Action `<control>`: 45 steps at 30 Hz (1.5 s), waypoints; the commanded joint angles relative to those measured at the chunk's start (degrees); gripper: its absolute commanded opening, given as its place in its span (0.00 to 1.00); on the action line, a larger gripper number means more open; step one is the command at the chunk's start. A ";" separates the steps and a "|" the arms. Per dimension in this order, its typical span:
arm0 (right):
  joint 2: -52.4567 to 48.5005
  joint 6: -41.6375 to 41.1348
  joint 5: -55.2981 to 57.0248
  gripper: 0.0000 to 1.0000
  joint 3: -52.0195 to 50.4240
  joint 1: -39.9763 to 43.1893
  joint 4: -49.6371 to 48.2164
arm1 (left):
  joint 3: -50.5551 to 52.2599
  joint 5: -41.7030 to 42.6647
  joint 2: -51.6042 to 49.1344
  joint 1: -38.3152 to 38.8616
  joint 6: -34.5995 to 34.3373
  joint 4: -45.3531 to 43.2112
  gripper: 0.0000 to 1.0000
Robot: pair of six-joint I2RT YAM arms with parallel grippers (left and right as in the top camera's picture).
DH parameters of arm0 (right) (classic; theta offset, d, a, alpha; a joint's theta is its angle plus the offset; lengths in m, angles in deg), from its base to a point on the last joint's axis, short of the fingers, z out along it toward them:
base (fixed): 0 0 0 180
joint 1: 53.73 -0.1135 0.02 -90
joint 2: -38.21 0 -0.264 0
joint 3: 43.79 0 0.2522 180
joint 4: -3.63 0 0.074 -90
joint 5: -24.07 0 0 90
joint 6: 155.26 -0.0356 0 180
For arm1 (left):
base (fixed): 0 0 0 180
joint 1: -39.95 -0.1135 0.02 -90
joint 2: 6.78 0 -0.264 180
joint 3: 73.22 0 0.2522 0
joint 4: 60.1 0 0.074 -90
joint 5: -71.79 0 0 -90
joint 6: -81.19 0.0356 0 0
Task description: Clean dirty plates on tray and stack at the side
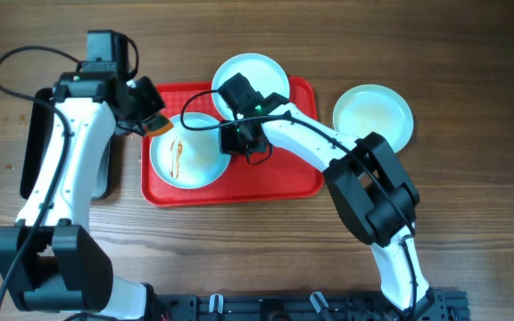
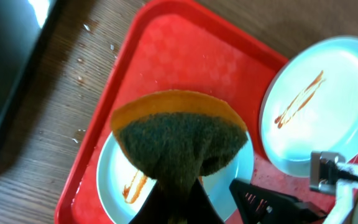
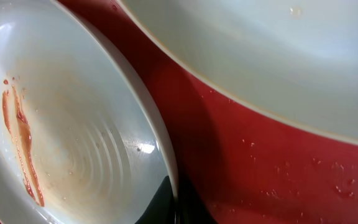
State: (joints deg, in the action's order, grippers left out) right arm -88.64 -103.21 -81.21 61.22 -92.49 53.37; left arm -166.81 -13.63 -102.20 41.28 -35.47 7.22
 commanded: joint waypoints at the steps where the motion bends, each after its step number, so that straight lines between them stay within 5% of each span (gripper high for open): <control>1: -1.53 -2.54 -1.07 0.04 0.15 0.90 0.92 | 5.66 0.24 -0.44 1.75 2.51 -3.98 0.04; 12: -1.53 -1.18 -1.57 0.04 0.15 0.92 0.68 | 23.17 0.11 -1.16 1.97 14.51 -25.00 0.04; 23: -1.53 -0.96 -1.77 0.04 0.15 0.92 0.46 | 27.93 -0.07 -5.33 4.59 17.49 -26.62 0.04; 27: -1.53 -0.87 -2.23 0.04 0.15 0.92 0.33 | 27.93 13.05 -6.51 4.59 22.45 -30.45 0.04; 30: -1.53 0.28 -2.84 0.04 0.15 0.92 -0.15 | 27.93 15.21 -6.51 4.57 21.38 -35.43 0.04; 38: -1.53 0.42 -2.84 0.04 0.15 0.92 -0.11 | 27.93 -8.74 -6.60 4.57 3.72 -34.29 0.04; 45: -1.53 0.44 -2.89 0.04 0.15 0.92 0.00 | 27.91 0.98 -6.60 4.57 5.75 -25.51 0.04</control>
State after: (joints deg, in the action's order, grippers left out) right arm -88.66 -103.74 -83.07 61.22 -91.36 53.42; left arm -140.67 -16.49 -107.29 46.22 -30.44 -22.44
